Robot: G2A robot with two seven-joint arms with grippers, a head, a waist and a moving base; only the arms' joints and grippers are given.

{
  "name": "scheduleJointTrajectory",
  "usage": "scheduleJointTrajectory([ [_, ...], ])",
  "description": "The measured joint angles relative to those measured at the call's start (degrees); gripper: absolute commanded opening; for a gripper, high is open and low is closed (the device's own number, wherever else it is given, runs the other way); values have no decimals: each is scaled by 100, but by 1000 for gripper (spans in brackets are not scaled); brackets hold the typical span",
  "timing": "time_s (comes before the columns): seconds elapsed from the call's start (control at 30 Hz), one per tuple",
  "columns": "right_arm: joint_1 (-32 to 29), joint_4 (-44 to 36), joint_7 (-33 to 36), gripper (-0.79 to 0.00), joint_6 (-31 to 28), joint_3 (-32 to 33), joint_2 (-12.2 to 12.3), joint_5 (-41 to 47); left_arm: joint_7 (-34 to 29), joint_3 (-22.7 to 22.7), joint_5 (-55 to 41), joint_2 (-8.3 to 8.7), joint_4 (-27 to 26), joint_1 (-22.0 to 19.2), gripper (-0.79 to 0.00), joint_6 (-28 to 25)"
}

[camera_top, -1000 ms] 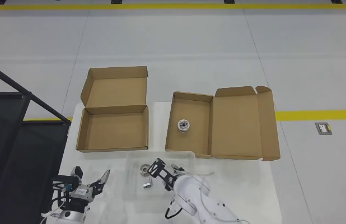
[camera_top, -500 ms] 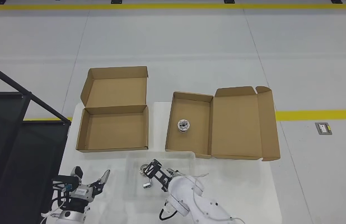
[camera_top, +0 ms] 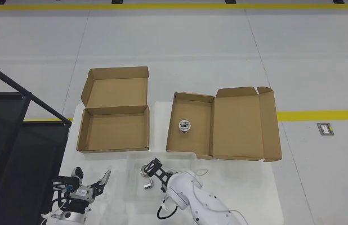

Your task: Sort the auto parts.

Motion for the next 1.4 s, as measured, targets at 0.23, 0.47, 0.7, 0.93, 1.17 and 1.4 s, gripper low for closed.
scheduleJointTrajectory([
  [0.23, 132, 226, 113, -511, 86, 36, -74, 115, 0, 0, 0, 0, 0, 0, 0, 0],
  [0.47, 200, 382, 141, -557, 35, 50, -128, 229, 0, 0, 0, 0, 0, 0, 0, 0],
  [0.7, 226, 491, 191, -591, 14, 94, -165, 330, 0, 0, 0, 0, 0, 0, 0, 0],
  [0.93, 267, 606, 298, -631, 42, 125, -196, 332, 0, 0, 0, 0, 0, 0, 0, 0],
  [1.17, 308, 693, 294, -785, -9, 167, -220, 367, 0, 0, 0, 0, 0, 0, 0, 0],
  [1.4, 146, 136, -32, -785, -180, 345, -150, 210, 0, 0, 0, 0, 0, 0, 0, 0],
])
